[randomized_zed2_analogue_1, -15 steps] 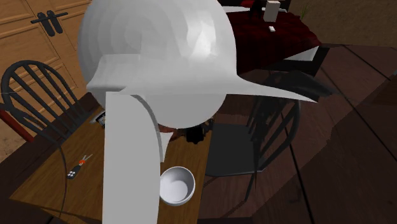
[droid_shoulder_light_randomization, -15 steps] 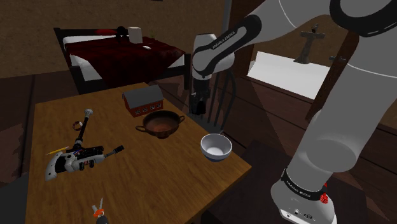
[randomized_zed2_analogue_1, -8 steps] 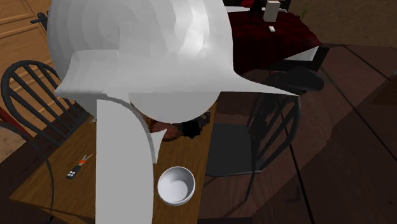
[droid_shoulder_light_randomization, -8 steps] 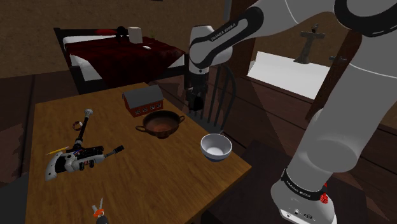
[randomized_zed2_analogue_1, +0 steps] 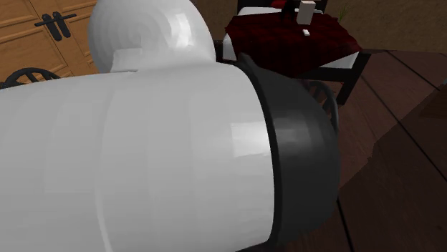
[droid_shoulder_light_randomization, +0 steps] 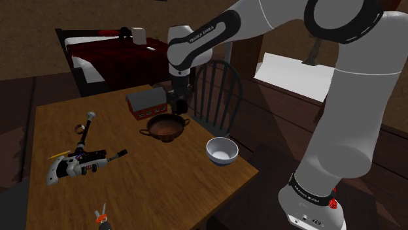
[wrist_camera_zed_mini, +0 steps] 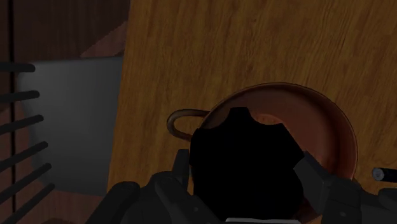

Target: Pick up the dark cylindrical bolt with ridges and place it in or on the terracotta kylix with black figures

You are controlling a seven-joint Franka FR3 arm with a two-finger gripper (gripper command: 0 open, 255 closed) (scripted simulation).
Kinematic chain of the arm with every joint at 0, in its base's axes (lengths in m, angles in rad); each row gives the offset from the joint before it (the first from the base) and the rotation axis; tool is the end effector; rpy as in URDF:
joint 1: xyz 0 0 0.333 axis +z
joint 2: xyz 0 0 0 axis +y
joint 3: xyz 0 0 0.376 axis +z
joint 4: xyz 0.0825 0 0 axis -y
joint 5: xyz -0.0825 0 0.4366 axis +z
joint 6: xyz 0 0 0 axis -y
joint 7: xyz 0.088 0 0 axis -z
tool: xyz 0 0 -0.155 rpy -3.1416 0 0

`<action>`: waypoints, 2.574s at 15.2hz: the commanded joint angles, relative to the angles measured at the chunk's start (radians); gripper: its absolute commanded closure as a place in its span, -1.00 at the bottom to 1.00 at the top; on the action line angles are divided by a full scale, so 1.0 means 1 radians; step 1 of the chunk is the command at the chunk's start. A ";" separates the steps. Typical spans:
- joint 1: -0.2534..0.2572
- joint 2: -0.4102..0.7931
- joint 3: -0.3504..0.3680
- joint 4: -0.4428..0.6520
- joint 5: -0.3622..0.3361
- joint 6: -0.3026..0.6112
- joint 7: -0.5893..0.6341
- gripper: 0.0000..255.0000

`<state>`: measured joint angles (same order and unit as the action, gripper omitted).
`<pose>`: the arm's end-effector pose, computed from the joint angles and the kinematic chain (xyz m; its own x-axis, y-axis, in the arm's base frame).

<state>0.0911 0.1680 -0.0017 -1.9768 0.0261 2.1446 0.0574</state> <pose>0.6409 0.0596 0.3671 0.9998 0.0179 -0.0016 0.0178 -0.9996 -0.0216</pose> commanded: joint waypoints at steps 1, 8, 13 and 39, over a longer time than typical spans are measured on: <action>0.015 0.053 0.010 0.071 -0.002 -0.017 0.028 1.00; 0.047 0.179 0.026 0.194 -0.010 -0.014 0.078 1.00; 0.047 0.209 0.026 0.168 -0.010 0.043 0.077 1.00; 0.045 0.175 0.026 0.198 -0.010 -0.022 0.076 -1.00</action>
<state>0.1362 0.3425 0.0242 -1.7798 0.0163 2.1240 0.1333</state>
